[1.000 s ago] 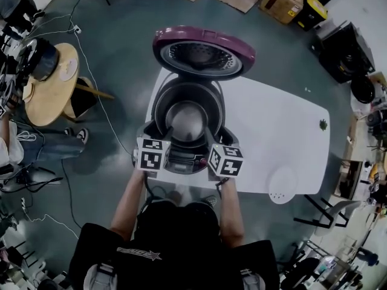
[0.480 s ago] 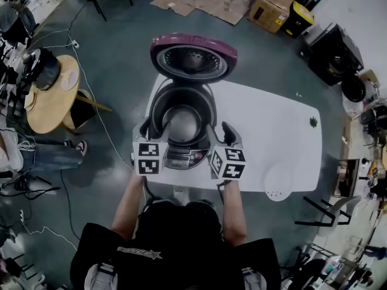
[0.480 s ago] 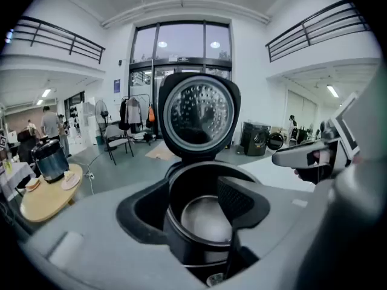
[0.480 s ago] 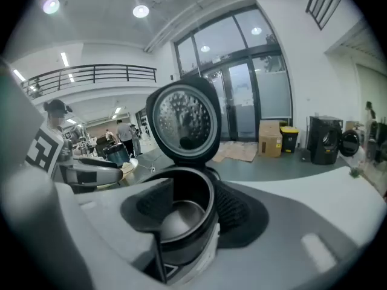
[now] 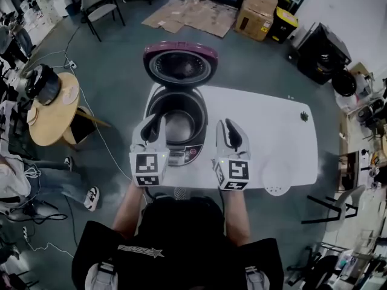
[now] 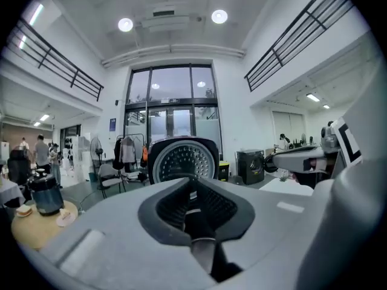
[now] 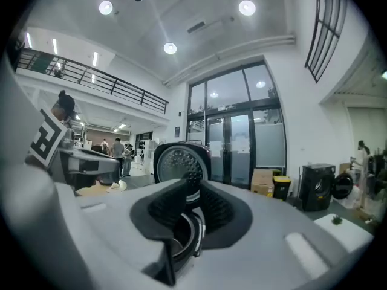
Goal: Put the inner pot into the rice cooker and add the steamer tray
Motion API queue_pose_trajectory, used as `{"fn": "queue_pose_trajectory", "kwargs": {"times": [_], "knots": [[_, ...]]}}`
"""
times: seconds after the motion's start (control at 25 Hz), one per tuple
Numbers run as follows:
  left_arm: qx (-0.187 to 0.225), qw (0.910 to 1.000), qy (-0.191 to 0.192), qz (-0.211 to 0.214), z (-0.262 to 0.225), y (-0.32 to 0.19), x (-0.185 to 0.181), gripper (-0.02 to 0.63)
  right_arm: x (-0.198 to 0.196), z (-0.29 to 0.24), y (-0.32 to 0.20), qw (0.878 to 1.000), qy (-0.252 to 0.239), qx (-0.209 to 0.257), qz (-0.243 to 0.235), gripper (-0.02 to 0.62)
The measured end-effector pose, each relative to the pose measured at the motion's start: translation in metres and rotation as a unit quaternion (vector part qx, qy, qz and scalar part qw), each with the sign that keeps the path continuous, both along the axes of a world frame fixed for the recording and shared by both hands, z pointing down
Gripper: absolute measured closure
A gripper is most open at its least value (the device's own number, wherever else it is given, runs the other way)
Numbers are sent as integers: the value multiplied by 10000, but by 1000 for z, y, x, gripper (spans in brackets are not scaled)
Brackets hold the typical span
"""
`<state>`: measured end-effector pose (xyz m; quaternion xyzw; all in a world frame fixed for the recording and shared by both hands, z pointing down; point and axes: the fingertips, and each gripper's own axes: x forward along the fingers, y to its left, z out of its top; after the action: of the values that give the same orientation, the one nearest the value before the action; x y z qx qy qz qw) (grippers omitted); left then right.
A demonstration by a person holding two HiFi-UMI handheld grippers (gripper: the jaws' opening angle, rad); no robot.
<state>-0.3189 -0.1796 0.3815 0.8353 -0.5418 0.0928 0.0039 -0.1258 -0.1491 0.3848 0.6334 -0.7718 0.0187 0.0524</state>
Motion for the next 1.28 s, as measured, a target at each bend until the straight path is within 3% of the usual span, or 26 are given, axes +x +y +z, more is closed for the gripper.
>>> {"fn": "queue_pose_trajectory", "kwargs": {"times": [0.12, 0.44, 0.68, 0.96, 1.28], "knots": [[54, 9999, -76, 78, 0, 4, 6, 597, 6, 2, 7, 9998, -1, 43, 184, 591], [6, 9987, -39, 517, 2, 8, 28, 597, 16, -4, 27, 9987, 64, 168, 473, 591], [43, 9920, -5, 1258, -1, 21, 84, 597, 55, -7, 55, 9944, 83, 167, 1037, 590], [-13, 9746, -15, 2239, 3, 43, 179, 597, 136, -6, 106, 9798, 40, 104, 1998, 590], [-108, 9463, 0, 3230, 8, 90, 289, 597, 234, 0, 189, 9494, 2, -15, 3140, 591]]}}
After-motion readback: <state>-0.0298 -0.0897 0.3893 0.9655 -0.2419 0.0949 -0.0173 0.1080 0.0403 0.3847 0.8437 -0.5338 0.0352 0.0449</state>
